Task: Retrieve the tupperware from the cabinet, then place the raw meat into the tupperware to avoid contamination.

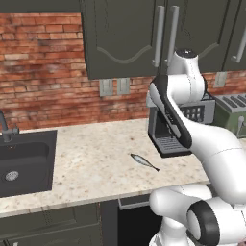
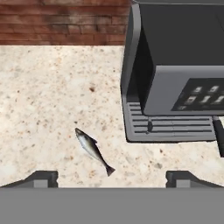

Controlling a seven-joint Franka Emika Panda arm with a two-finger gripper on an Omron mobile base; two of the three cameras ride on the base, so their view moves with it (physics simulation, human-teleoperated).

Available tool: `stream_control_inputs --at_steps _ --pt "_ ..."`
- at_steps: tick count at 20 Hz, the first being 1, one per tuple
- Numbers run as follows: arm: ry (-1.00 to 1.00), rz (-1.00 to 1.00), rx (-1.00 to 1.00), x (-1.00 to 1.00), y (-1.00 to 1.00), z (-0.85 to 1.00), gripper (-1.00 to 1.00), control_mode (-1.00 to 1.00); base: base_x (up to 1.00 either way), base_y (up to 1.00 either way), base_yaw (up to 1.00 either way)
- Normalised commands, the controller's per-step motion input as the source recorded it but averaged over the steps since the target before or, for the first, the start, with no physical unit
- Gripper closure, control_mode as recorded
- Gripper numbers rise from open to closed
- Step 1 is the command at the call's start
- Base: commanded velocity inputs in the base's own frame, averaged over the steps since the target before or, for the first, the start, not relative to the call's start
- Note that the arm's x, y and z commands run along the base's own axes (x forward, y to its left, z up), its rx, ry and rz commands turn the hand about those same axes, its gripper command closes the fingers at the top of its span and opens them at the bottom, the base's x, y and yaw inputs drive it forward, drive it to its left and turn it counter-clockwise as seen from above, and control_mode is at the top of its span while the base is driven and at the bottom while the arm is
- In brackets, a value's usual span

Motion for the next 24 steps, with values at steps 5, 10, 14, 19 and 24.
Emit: stream_control_inputs --at_steps 5,10,14,19,24 --pt "-0.24 -0.07 0.00 0.00 0.05 0.40 -1.00 -1.00 0.00 0.00 0.00" --pt "-0.22 -0.05 0.03 0.00 0.02 0.51 -1.00 -1.00 0.00 0.00 0.00" --pt "-0.03 -0.01 0.01 0.00 0.00 0.78 -1.00 -1.00 0.00 0.00 0.00" --pt "-0.06 0.00 0.00 -0.01 0.02 0.68 -1.00 -1.00 0.00 0.00 0.00" --pt "-0.07 0.00 0.00 -0.02 0.04 0.48 -1.00 -1.00 0.00 0.00 0.00"
